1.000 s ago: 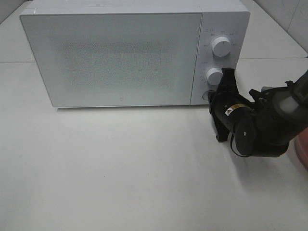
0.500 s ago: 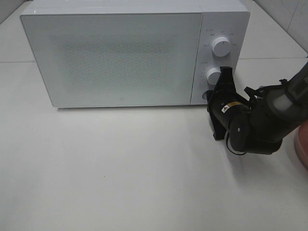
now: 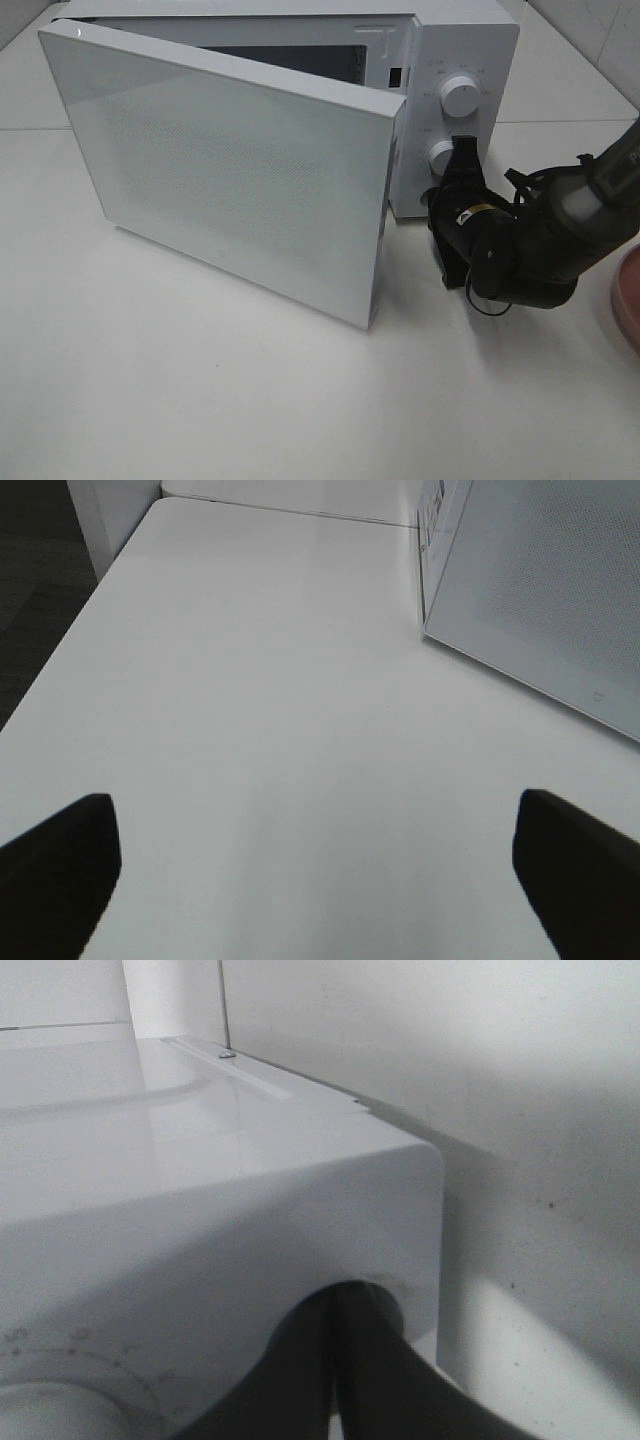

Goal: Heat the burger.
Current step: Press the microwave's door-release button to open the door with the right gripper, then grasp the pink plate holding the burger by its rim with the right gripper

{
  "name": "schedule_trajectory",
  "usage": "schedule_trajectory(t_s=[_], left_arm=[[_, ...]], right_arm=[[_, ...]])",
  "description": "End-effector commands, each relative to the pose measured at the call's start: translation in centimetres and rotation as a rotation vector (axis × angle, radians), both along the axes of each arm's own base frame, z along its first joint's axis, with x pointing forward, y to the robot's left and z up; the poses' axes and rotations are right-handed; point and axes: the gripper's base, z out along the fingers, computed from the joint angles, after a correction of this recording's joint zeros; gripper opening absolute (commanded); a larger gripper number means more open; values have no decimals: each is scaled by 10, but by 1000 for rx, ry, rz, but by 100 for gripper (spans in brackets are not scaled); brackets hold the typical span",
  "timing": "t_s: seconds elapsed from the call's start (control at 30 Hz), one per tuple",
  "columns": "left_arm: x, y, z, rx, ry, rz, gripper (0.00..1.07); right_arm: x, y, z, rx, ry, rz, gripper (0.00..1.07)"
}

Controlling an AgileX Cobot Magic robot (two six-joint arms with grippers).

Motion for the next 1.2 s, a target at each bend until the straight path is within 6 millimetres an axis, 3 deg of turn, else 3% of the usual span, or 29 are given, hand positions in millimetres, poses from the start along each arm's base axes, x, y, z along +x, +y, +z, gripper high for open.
schedule_trajectory(t_s=[0.03,0.37,0.43,0.53,0.6,0.8,1.2], left_arm=[[-1,0,0,-4,-22,2,100],[-1,0,0,-4,-22,2,100],[-1,0,0,-4,-22,2,100],[-1,0,0,-3,-22,2,100],[-1,0,0,-4,-22,2,100],[-1,0,0,-4,-22,2,100],[-1,0,0,-4,-22,2,100]], right_arm=[[32,-24,41,-7,-355,-144,5],[24,-17,27,-40,-217,-53,6],[8,-12,16,-44,-96,0,6],[4,-13,15,-48,-70,14,6],[-10,-10,9,-80,22,114,6],[-35,-15,2,-104,178,174,6],[-65,-27,39,-123,127,191,7]])
